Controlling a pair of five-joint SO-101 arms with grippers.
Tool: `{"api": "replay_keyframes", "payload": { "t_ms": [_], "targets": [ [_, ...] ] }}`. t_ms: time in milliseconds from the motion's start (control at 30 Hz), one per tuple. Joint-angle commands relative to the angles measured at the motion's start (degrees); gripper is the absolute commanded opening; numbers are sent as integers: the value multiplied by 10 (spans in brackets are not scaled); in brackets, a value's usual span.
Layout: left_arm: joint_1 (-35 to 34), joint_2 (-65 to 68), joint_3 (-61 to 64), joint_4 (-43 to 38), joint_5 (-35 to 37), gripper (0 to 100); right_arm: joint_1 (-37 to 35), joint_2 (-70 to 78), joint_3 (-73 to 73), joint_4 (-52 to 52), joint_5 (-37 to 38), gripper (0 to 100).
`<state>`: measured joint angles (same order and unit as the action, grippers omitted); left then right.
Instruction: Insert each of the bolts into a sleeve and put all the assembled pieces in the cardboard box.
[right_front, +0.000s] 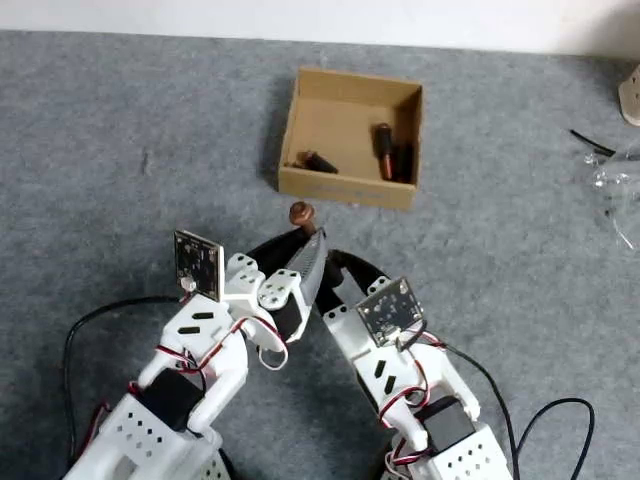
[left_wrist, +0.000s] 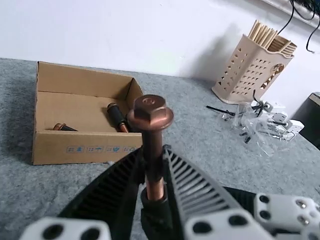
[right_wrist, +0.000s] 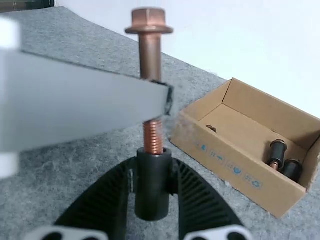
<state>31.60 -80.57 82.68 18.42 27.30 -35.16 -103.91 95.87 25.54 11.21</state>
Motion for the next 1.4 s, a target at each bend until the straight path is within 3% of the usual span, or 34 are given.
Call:
{"api": "replay_keyframes", "payload": {
  "t_ms": [0,300,1067,1167,1367],
  "targets": [
    [15,5,3,2,-4,5,13,-15,83,-10,5,5],
    [14,6,-32,105,-3,5,13,-15,83,-10,5,5],
    [9,-1,-29,106,-7,12,13,-15,83,-11,5,5],
    [9,-1,-28,108,-7,101,13,-15,83,-11,6,5],
    [14,0,0,109,-4,418,13,-15,83,-11,6,5]
  ]
}}
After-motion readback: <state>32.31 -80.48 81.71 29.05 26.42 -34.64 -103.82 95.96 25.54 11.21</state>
